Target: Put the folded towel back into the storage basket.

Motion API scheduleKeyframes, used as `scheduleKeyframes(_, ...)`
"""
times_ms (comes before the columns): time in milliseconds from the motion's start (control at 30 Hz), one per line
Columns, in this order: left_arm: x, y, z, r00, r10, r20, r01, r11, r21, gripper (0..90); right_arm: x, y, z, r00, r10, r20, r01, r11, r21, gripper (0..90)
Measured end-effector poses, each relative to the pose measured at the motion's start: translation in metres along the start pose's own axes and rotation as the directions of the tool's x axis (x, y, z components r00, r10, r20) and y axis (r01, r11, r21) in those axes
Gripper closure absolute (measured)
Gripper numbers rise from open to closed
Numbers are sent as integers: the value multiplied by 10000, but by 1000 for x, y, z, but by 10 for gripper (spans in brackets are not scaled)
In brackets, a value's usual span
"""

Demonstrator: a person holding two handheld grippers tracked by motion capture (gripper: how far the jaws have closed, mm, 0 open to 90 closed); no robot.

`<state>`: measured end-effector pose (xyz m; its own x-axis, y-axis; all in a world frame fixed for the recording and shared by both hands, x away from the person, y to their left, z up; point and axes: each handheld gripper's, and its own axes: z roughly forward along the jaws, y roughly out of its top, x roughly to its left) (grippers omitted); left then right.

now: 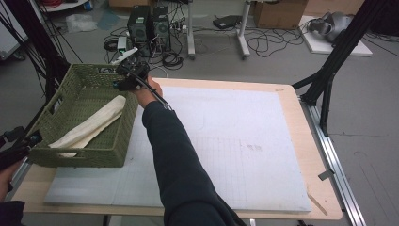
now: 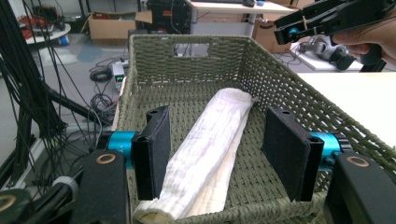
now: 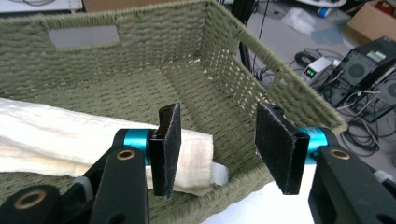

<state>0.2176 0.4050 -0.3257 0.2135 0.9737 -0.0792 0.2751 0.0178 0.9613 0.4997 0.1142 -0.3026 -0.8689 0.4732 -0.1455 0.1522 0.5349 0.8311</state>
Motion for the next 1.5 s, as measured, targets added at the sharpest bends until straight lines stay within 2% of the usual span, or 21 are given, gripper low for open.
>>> scheduleKeyframes(100, -3, -1, 1, 10000, 8, 85, -7, 9999, -142, 426, -4, -4, -13, 10000, 1, -56, -1, 9999, -122, 485)
scheduleKeyframes(133, -4, -1, 1, 9999, -10, 137, 13, 9998, -183, 422, -6, -7, -24, 9999, -24, -140, 21, 9998, -217, 471)
scheduleKeyframes(167, -5, -1, 2, 9999, -22, 170, 25, 9998, -222, 422, -6, -7, -24, 9999, -24, -140, 21, 9998, -217, 471)
scheduleKeyframes(200, -6, 0, 2, 9998, -18, 206, 23, 9997, -250, 417, -10, -11, -37, 9997, 43, -259, -54, 9991, -417, 445)
scheduleKeyframes(233, -7, 0, 3, 9997, -6, 249, 14, 9996, -297, 417, -10, -11, -37, 9997, 43, -259, -54, 9991, -417, 445)
scheduleKeyframes(300, -9, 1, 4, 9995, 75, 323, -64, 9994, -336, 410, -13, -16, -51, 9995, 77, -310, -95, 9983, -577, 410)
scheduleKeyframes(333, -11, 2, 5, 9993, 115, 357, -102, 9993, -365, 396, -16, -22, -64, 9994, 31, -337, -52, 9980, -630, 382)
scheduleKeyframes(367, -12, 2, 6, 9991, 112, 407, -94, 9991, -425, 396, -16, -22, -64, 9994, 31, -337, -52, 9980, -630, 382)
scheduleKeyframes(467, -17, 3, 9, 9983, 66, 588, -32, 9984, -571, 356, -21, -38, -90, 9998, 13, -192, -26, 9977, -675, 333)
scheduleKeyframes(567, -25, 4, 15, 9969, 14, 784, 44, 9973, -736, 326, -23, -48, -103, 9998, 146, -111, -154, 9970, -761, 317)
scheduleKeyframes(633, -31, 5, 19, 9964, -109, 846, 179, 9965, -818, 253, -26, -65, -120, 9997, 224, -2, -224, 9967, -780, 295)
scheduleKeyframes(667, -35, 6, 22, 9967, -129, 806, 189, 9970, -744, 253, -26, -65, -120, 9997, 224, -2, -224, 9967, -780, 295)
scheduleKeyframes(733, -42, 7, 29, 9961, -58, 875, 112, 9980, -614, 184, -29, -75, -131, 9994, 315, 126, -304, 9962, -816, 283)
scheduleKeyframes(767, -46, 8, 32, 9949, 5, 1005, 54, 9982, -590, 182, -32, -86, -142, 9981, 538, 284, -509, 9944, -921, 245)
scheduleKeyframes(800, -51, 8, 35, 9930, 13, 1177, 56, 9983, -584, 182, -32, -86, -142, 9981, 538, 284, -509, 9944, -921, 245)
scheduleKeyframes(1033, -83, 11, 57, 9749, 123, 2225, 16, 9981, -622, 184, -40, -125, -178, 9931, 1015, 587, -956, 9907, -968, 206)
scheduleKeyframes(1067, -88, 11, 60, 9723, 161, 2334, -15, 9980, -629, 185, -40, -136, -186, 9925, 1045, 634, -981, 9905, -963, 203)
scheduleKeyframes(1200, -108, 12, 73, 9607, 363, 2752, -206, 9980, -596, 185, -42, -151, -199, 9887, 1266, 801, -1194, 9888, -897, 169)
scheduleKeyframes(1400, -140, 12, 91, 9374, 615, 3429, -471, 9976, -501, 187, -45, -185, -235, 9776, 1699, 1242, -1578, 9822, -1017, 165)
scheduleKeyframes(1467, -153, 11, 98, 9240, 753, 3750, -608, 9969, -504, 187, -46, -192, -242, 9752, 1750, 1356, -1619, 9815, -1022, 163)
scheduleKeyframes(1500, -158, 11, 101, 9186, 803, 3870, -662, 9966, -496, 189, -46, -202, -253, 9701, 1887, 1527, -1733, 9789, -1086, 142)
